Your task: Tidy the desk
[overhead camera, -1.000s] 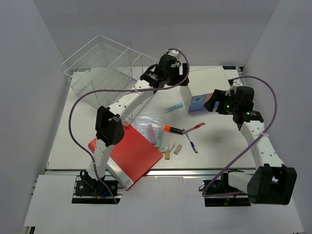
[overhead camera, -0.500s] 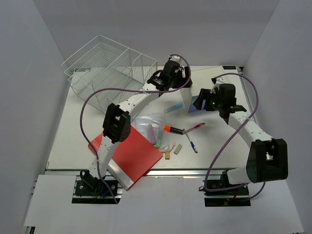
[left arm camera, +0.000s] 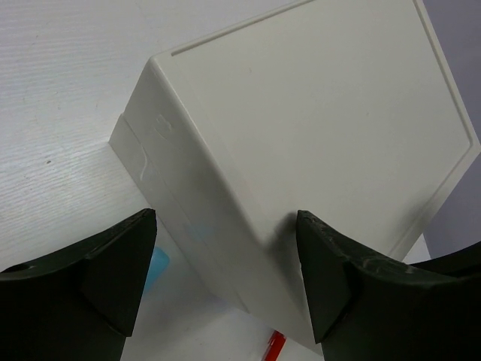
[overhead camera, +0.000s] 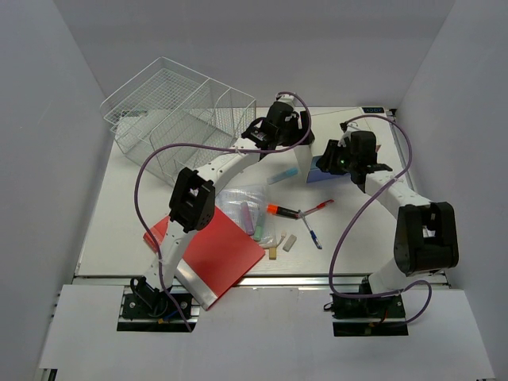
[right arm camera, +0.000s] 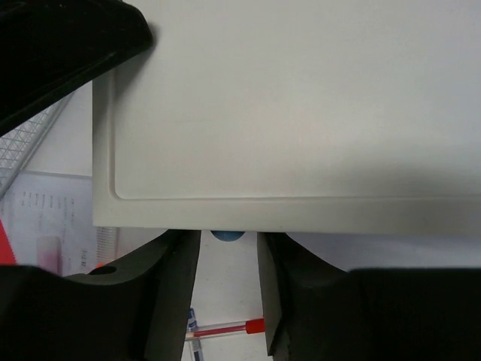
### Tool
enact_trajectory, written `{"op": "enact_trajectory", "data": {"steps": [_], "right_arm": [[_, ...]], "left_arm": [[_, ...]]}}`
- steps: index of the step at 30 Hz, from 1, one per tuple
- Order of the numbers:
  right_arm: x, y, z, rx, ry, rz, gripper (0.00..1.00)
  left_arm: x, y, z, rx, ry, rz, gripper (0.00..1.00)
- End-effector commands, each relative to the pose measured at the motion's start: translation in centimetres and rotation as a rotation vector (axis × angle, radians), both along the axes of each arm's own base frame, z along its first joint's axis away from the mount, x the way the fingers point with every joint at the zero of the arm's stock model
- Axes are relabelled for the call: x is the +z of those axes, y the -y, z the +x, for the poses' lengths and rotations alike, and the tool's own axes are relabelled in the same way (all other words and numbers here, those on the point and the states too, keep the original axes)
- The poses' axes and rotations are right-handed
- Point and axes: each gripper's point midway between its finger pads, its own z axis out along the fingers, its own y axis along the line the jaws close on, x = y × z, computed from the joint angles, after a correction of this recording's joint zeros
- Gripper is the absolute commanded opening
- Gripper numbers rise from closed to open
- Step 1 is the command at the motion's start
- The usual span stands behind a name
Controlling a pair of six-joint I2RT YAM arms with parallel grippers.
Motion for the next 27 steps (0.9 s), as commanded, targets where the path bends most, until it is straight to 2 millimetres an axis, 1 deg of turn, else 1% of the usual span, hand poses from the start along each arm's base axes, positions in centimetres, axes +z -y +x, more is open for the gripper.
{"op": "enact_trajectory", "data": {"steps": [1,3,4,5,6,7,9,10,11,12,13,14,15,17,18,19,20,21,22,25,27], "right_arm": [[3.8,-1.0,2.6,0.000,0.120,0.061,0.40],[3.4,-0.9,2.8,-0.006,0.109,0.060,0.34],[3.0,-0.9,2.9,-0.010,0.100,0.061,0.27],[2.9,-0.9,2.8,-0.010,0.095,0.061,0.23],[2.9,-0.9,2.7,-0.010,0.092,0.063,0.16],[3.1,-0.9,2.5,-0.013,0.094,0.069,0.12],[2.6,-1.0,1.7,-0.006,0.079,0.076,0.06],[3.1,-0.9,1.4,-0.008,0.088,0.078,0.04],[2.3,-0.8,0.6,-0.009,0.068,0.071,0.03],[2.0,-0.6,0.1,-0.014,0.058,0.066,0.01],[2.2,-0.4,-0.6,-0.018,0.056,0.063,0.00],[2.0,-0.2,-1.2,-0.018,0.044,0.057,0.00],[1.0,-0.1,-2.2,-0.020,0.017,0.053,0.00],[1.2,0.2,-3.7,-0.025,0.009,0.050,0.00],[0.1,0.5,-4.9,-0.034,-0.020,0.047,0.00],[0.6,0.8,-5.7,-0.042,-0.016,0.042,0.00],[0.4,1.0,-6.4,-0.044,-0.027,0.037,0.01],[-0.2,1.1,-7.3,-0.048,-0.047,0.036,0.01],[0.3,1.1,-8.0,-0.041,-0.043,0.044,0.02],[0.3,1.1,-9.3,-0.046,-0.046,0.058,0.04],[0.2,1.4,-9.6,-0.056,-0.040,0.052,0.11]], "left_arm": [[-3.9,-0.6,-1.6,-0.034,-0.081,0.090,0.83],[-4.2,-0.8,-1.8,-0.041,-0.088,0.099,0.83],[-4.5,-0.7,-2.0,-0.045,-0.091,0.102,0.83],[-4.5,-0.7,-2.0,-0.047,-0.090,0.103,0.82],[-4.8,-0.8,-2.0,-0.046,-0.094,0.108,0.82],[-4.9,-0.8,-2.0,-0.045,-0.096,0.111,0.82],[-5.4,-0.9,-2.1,-0.047,-0.103,0.116,0.81],[-5.5,-0.9,-2.1,-0.045,-0.107,0.118,0.81],[-5.7,-0.9,-2.2,-0.043,-0.111,0.122,0.81],[-5.8,-0.9,-2.2,-0.036,-0.111,0.126,0.81],[-6.2,-1.0,-2.2,-0.036,-0.115,0.130,0.81],[-6.2,-0.9,-2.2,-0.035,-0.116,0.129,0.81],[-6.4,-1.0,-2.2,-0.026,-0.122,0.135,0.81],[-6.8,-1.4,-1.8,0.002,-0.119,0.153,0.81],[-6.9,-1.5,-1.8,0.007,-0.123,0.156,0.81],[-7.0,-1.7,-1.8,0.014,-0.122,0.161,0.81],[-7.1,-1.7,-1.8,0.017,-0.127,0.163,0.81],[-7.2,-1.7,-1.8,0.019,-0.128,0.164,0.81],[-7.1,-1.8,-1.8,0.020,-0.129,0.163,0.81],[-7.0,-1.7,-2.1,0.014,-0.133,0.160,0.80],[-6.9,-1.7,-2.2,0.013,-0.132,0.161,0.80]]}}
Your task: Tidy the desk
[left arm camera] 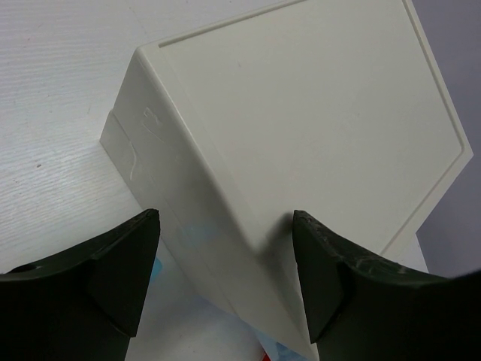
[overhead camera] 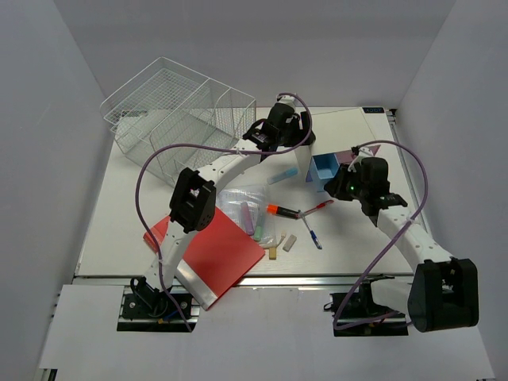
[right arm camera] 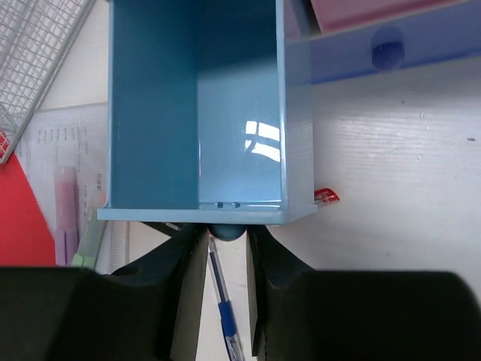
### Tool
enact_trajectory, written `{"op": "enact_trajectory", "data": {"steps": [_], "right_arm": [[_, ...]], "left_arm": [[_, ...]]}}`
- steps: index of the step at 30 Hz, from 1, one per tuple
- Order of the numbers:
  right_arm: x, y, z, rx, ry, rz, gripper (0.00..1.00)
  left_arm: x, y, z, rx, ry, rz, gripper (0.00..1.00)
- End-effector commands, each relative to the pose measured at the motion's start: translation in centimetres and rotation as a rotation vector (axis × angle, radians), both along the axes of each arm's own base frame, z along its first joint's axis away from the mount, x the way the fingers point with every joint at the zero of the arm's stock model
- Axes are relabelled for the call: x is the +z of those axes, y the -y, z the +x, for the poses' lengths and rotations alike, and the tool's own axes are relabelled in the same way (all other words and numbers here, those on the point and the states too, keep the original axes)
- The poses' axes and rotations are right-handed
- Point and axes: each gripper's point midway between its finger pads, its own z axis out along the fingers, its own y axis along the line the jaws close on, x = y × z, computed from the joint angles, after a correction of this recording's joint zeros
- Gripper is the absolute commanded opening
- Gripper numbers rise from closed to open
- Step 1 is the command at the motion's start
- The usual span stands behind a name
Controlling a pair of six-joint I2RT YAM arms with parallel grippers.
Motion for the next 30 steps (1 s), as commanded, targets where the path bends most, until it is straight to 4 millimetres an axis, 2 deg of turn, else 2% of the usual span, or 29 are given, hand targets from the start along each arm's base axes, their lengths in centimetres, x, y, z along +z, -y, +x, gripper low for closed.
{"op": "enact_trajectory", "data": {"steps": [1,2,5,7,8,10,11,13,15,16,18,19,20,22,23,25,26,27,28,29,30], "right_arm": [[0.1,0.3,-0.5,-0.022,0.004,-0.001,0.17],[0.0,0.4,-0.7,-0.023,-0.006,-0.006,0.32],[0.5,0.5,-0.4,-0.011,-0.004,-0.029,0.52],[0.9,0.7,-0.7,0.001,-0.010,-0.049,0.64],[1.0,0.6,-0.9,0.013,-0.008,-0.054,0.73],[1.5,0.6,-1.9,0.030,-0.017,-0.057,0.82],[1.6,0.6,-2.2,0.044,-0.019,-0.060,0.89],[1.6,0.4,-3.8,0.060,-0.055,-0.062,0.89],[1.9,-0.4,-5.4,0.077,-0.067,-0.072,0.89],[1.1,-0.6,-6.8,0.087,-0.113,-0.081,0.89],[1.0,-1.6,-8.5,0.104,-0.126,-0.104,0.89],[0.6,-1.9,-9.3,0.123,-0.148,-0.126,0.89],[0.4,-2.2,-10.4,0.120,-0.176,-0.124,0.89],[-0.1,-3.7,-11.9,0.126,-0.209,-0.148,0.89],[-0.5,-4.3,-12.5,0.135,-0.230,-0.162,0.89],[-1.8,-6.6,-13.6,0.183,-0.245,-0.210,0.89],[-3.1,-8.1,-14.4,0.225,-0.279,-0.246,0.89],[-3.7,-8.5,-14.7,0.228,-0.302,-0.273,0.89],[-3.3,-9.3,-14.3,0.194,-0.306,-0.274,0.89],[-3.7,-9.8,-14.3,0.183,-0.323,-0.291,0.89],[-4.9,-10.0,-14.5,0.176,-0.356,-0.340,0.89]], "left_arm": [[-6.8,-2.2,-2.3,0.004,-0.138,0.177,0.80],[-6.5,-2.2,-2.4,0.004,-0.135,0.176,0.81],[-6.2,-2.5,-2.5,0.011,-0.130,0.184,0.82],[-5.0,-2.8,-2.5,0.024,-0.119,0.180,0.82],[-4.4,-2.9,-2.5,0.028,-0.112,0.177,0.86],[-1.8,-3.0,-2.4,0.028,-0.073,0.158,0.90],[-0.8,-3.1,-2.4,0.031,-0.063,0.153,0.97],[2.5,-3.4,-2.6,0.032,-0.021,0.133,0.98],[4.6,-3.9,-2.9,0.033,0.008,0.125,0.98],[6.5,-4.6,-3.4,0.042,0.021,0.122,0.98],[8.0,-5.8,-4.3,0.054,0.026,0.131,0.98],[7.1,-7.0,-4.8,0.081,0.005,0.169,0.98],[9.1,-8.4,-6.1,0.097,0.011,0.165,0.98],[9.2,-10.9,-7.5,0.166,-0.008,0.185,0.98],[8.2,-13.4,-9.9,0.193,-0.046,0.207,0.98],[7.0,-16.1,-12.1,0.260,-0.064,0.193,0.98],[5.4,-19.4,-14.8,0.307,-0.082,0.223,0.98],[5.0,-20.7,-16.1,0.344,-0.105,0.204,0.98],[4.1,-22.1,-17.6,0.366,-0.138,0.217,0.98],[2.0,-23.8,-19.4,0.385,-0.180,0.250,0.98],[3.3,-24.7,-20.8,0.410,-0.178,0.184,0.98]]}}
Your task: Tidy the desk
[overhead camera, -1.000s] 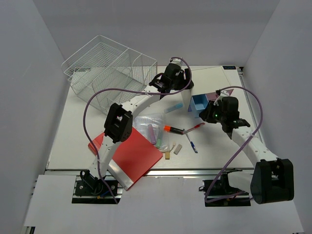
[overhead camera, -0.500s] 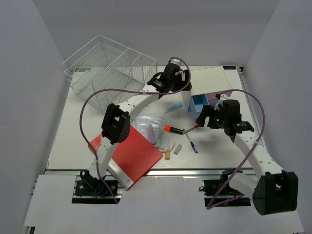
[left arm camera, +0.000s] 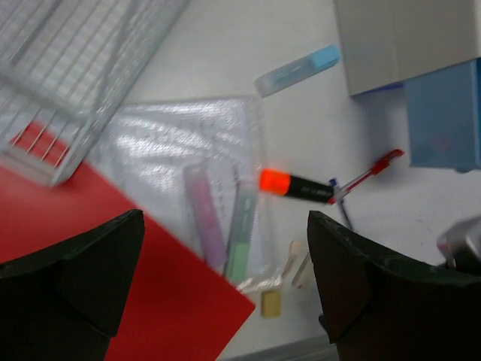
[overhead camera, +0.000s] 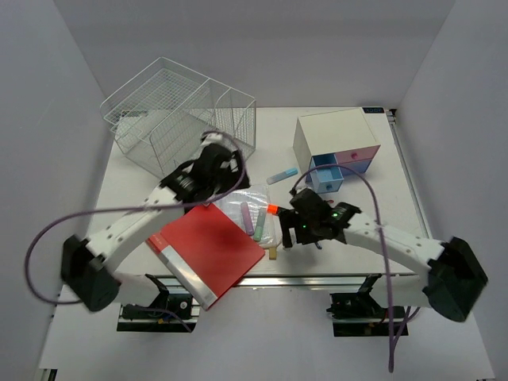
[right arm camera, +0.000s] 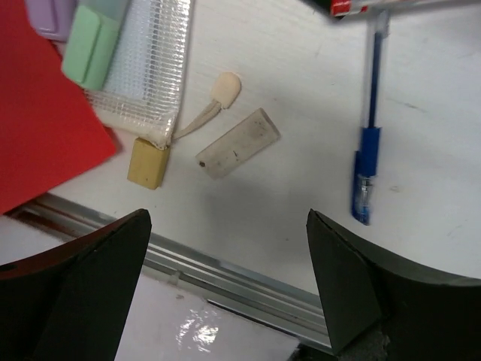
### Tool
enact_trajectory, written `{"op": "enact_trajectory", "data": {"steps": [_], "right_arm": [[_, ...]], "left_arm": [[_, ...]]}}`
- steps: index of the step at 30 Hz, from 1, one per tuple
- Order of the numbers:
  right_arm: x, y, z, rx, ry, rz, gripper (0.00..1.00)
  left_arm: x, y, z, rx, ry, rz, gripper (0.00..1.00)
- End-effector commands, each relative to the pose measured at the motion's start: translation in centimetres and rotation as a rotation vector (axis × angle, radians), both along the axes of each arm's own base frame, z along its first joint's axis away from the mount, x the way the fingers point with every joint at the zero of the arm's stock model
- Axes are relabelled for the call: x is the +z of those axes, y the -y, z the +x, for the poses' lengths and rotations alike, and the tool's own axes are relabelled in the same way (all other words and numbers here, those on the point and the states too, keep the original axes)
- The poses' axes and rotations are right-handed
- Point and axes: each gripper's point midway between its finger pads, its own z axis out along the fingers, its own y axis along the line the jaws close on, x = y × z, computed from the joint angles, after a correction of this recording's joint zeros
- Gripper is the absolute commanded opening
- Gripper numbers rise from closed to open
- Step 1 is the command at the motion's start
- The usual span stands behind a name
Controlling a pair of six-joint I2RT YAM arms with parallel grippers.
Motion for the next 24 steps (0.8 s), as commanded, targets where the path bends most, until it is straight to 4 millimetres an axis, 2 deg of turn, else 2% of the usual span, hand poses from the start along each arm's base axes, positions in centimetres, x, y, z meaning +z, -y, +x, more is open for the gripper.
{"op": "enact_trajectory", "data": {"steps": [1,3,7,11,15,19,22,23,24], "right_arm": [[-0.1,-0.8,1.5,-0.149,0.009,-0.068,0.89],[-1.2,-0.9,1.7,-0.165,-0.012,-0.099,0.83],[-2.6,-1.2,1.9,-0.156,-0.020,-0.120,0.74],[-4.2,-1.8,1.7,-0.123,-0.044,-0.116,0.64],[-6.1,-1.6,2.0,-0.120,-0.042,-0.148,0.63],[-6.9,-1.8,2.3,-0.125,-0.046,-0.160,0.61],[-7.5,-0.8,2.0,-0.160,-0.064,-0.195,0.46],[-7.2,-0.6,2.0,-0.169,-0.056,-0.188,0.31],[-7.0,-0.4,2.0,-0.175,-0.048,-0.189,0.25]], "left_arm": [[-1.5,-4.3,-4.0,0.147,-0.055,-0.030,0.98],[-2.1,-5.6,-5.7,0.186,-0.064,-0.079,0.98],[-2.8,-6.8,-7.1,0.220,-0.080,-0.107,0.98],[-3.4,-7.0,-7.5,0.225,-0.119,-0.073,0.98],[-4.1,-7.0,-7.4,0.223,-0.141,-0.047,0.98],[-4.4,-6.3,-7.4,0.204,-0.154,-0.058,0.98],[-4.2,-6.2,-7.3,0.200,-0.148,-0.066,0.98],[-3.9,-6.1,-7.3,0.197,-0.143,-0.069,0.98],[-3.9,-6.1,-7.2,0.188,-0.141,-0.064,0.98]]}}
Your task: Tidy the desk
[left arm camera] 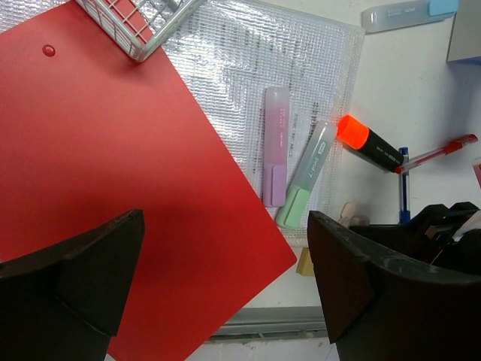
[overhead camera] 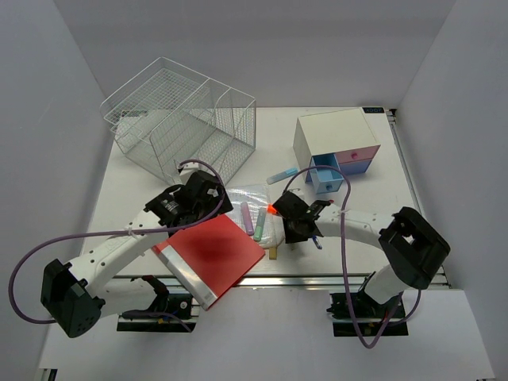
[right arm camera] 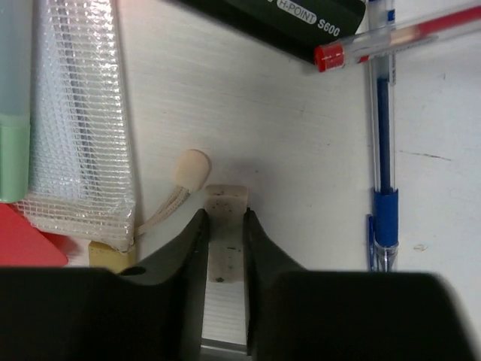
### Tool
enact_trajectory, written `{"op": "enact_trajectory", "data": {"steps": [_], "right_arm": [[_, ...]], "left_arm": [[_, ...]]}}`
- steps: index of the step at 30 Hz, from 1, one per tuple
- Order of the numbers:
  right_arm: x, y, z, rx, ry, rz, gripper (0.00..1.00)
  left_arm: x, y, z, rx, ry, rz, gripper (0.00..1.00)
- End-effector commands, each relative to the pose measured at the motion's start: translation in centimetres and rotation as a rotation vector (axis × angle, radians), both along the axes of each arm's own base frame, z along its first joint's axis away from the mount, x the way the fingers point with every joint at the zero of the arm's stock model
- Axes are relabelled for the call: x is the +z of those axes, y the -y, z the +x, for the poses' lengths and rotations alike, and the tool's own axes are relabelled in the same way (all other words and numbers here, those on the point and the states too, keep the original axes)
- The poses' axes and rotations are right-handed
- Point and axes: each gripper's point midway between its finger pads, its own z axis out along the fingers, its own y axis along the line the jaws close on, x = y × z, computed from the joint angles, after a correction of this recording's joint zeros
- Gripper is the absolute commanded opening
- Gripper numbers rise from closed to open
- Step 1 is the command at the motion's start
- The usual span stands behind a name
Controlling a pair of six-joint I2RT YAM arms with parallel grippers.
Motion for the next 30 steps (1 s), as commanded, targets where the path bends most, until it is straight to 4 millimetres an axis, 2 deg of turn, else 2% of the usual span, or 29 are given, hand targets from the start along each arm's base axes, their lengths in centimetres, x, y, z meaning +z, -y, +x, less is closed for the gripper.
{"op": "enact_trajectory", "data": {"steps": [1,2,4,7,8,10,11,13,14,15,16,17,19,20,22,23,25,26,29,30], "right_arm": [[-0.4,1.5,-0.4,-0.044,0.001,-0.036,0.19],[0.5,1.5,-0.4,-0.043,0.018,-0.018,0.09],[1.9,1.3,-0.4,-0.032,0.021,-0.002,0.07],[5.6,-0.1,0.0,0.034,0.070,0.088,0.02],[8.5,-1.1,1.0,0.080,0.142,0.134,0.00],[11.7,-0.9,2.9,0.076,0.242,0.132,0.00],[14.6,-0.8,5.0,0.048,0.310,0.157,0.00],[16.8,0.8,7.8,0.015,0.377,0.132,0.00],[17.1,3.0,10.2,-0.060,0.382,0.118,0.00],[18.9,3.3,11.7,-0.056,0.415,0.138,0.00],[19.6,4.2,13.0,-0.085,0.436,0.133,0.00],[20.8,5.4,15.1,-0.099,0.492,0.115,0.00],[21.9,5.9,16.8,-0.093,0.539,0.108,0.01],[21.4,6.7,17.8,-0.104,0.531,0.084,0.01],[22.2,7.1,19.4,-0.096,0.555,0.076,0.02],[21.3,8.0,20.4,-0.112,0.534,0.055,0.03],[20.9,9.0,21.1,-0.126,0.520,0.028,0.05],[20.4,9.7,21.4,-0.137,0.509,0.013,0.10],[19.8,9.9,21.0,-0.135,0.484,0.014,0.28],[19.7,9.9,20.8,-0.138,0.479,0.019,0.38]], "left_arm": [[1.5,0.5,0.2,-0.017,0.030,-0.027,0.98],[1.5,0.5,0.2,-0.019,0.027,-0.022,0.98],[1.5,0.6,0.3,-0.035,0.014,0.001,0.98],[1.4,0.9,0.3,-0.072,0.001,0.021,0.98],[1.4,1.1,0.3,-0.084,-0.001,0.023,0.98],[1.3,1.7,0.2,-0.139,0.001,0.017,0.98],[1.3,2.0,0.2,-0.157,0.002,0.013,0.98],[0.5,2.8,-0.1,-0.207,-0.027,0.011,0.98],[0.1,3.0,-0.2,-0.219,-0.043,0.010,0.98],[-0.3,3.4,-0.5,-0.235,-0.061,0.004,0.98],[-0.5,3.7,-0.6,-0.243,-0.070,0.004,0.98],[-0.9,4.0,-0.6,-0.247,-0.083,0.009,0.98],[-1.1,4.9,-0.8,-0.277,-0.094,0.001,0.98],[-0.8,5.5,-0.7,-0.291,-0.088,-0.009,0.98],[-1.3,6.9,-1.2,-0.337,-0.097,-0.002,0.98],[-1.1,7.5,-1.3,-0.350,-0.096,-0.005,0.98],[-2.1,8.2,-1.7,-0.374,-0.131,0.027,0.98],[-2.4,8.5,-1.8,-0.382,-0.139,0.035,0.98],[-3.1,9.7,-2.2,-0.411,-0.154,0.055,0.98],[-3.1,10.1,-2.4,-0.421,-0.159,0.052,0.98]]}}
